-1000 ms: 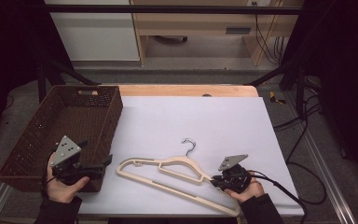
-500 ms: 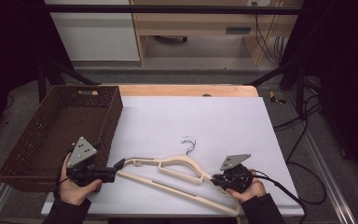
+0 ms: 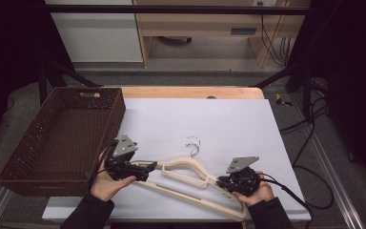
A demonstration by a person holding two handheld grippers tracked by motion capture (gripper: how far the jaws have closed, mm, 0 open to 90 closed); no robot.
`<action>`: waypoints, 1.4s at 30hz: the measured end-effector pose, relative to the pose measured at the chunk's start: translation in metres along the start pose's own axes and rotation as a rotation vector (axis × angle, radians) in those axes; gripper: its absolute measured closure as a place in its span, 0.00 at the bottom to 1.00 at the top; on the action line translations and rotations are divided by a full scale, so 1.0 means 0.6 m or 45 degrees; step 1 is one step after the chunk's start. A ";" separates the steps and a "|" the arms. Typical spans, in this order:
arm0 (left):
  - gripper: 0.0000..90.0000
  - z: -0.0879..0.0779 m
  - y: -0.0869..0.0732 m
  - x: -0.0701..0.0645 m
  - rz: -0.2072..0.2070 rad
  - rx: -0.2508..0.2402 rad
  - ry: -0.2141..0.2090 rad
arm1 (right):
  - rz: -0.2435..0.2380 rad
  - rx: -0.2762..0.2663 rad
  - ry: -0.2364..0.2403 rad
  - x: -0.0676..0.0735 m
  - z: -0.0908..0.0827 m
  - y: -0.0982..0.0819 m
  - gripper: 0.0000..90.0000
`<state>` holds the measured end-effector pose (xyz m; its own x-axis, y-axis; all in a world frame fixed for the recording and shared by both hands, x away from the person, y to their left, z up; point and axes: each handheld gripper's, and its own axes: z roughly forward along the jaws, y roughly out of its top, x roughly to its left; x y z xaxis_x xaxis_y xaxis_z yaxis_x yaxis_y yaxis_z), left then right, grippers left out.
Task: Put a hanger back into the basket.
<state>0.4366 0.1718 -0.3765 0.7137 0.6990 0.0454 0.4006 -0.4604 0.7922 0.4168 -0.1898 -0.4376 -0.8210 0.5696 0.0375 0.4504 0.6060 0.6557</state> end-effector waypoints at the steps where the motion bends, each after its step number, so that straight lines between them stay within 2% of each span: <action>1: 0.07 0.013 0.004 -0.003 0.010 0.015 -0.011 | 0.000 -0.005 0.000 0.000 0.000 0.000 0.88; 5: 0.11 0.050 0.011 -0.010 0.035 0.072 -0.064 | 0.005 -0.015 -0.007 0.001 -0.003 0.001 0.88; 6: 0.12 0.050 0.011 -0.010 0.035 0.072 -0.064 | 0.005 -0.015 -0.007 0.001 -0.003 0.001 0.88; 7: 0.12 0.069 0.013 -0.012 0.046 0.097 -0.086 | 0.002 -0.012 -0.006 0.002 -0.006 0.001 0.88; 10: 0.15 0.097 0.016 -0.012 0.051 0.125 -0.124 | 0.000 -0.016 -0.005 0.002 -0.006 0.002 0.88; 13: 0.20 0.123 0.019 -0.011 0.078 0.175 -0.129 | 0.000 -0.014 -0.015 0.003 -0.006 0.002 0.88; 16: 0.28 0.148 0.019 -0.011 0.083 0.211 -0.166 | -0.004 -0.019 -0.022 0.004 -0.006 0.003 0.88; 18: 0.32 0.165 0.018 -0.011 0.106 0.268 -0.204 | -0.015 -0.024 -0.018 0.004 -0.006 0.003 0.88; 19: 0.34 0.173 0.017 -0.012 0.113 0.288 -0.206 | -0.003 -0.018 -0.020 0.006 -0.007 0.004 0.88; 21: 0.38 0.182 0.015 -0.015 0.134 0.311 -0.212 | -0.026 -0.024 -0.014 0.005 -0.006 0.003 0.88; 23: 0.43 0.187 0.015 -0.019 0.174 0.330 -0.222 | -0.023 -0.016 -0.019 0.006 -0.006 0.004 0.88; 28: 0.58 0.199 0.014 -0.030 0.217 0.348 -0.213 | -0.019 -0.021 -0.025 0.007 -0.007 0.004 0.88; 33: 0.67 0.203 0.012 -0.033 0.248 0.373 -0.197 | -0.024 -0.023 -0.027 0.007 -0.007 0.004 0.88; 37: 0.77 0.195 0.014 -0.033 0.265 0.340 -0.181 | -0.031 -0.025 -0.029 0.007 -0.007 0.003 0.88; 42: 0.79 0.184 0.013 -0.041 0.329 0.312 -0.157 | -0.033 -0.025 -0.006 0.005 -0.007 0.003 0.88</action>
<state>0.4858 0.0905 -0.4389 0.8670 0.4784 0.1394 0.3132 -0.7408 0.5943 0.4137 -0.1894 -0.4335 -0.8306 0.5567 0.0166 0.4219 0.6095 0.6712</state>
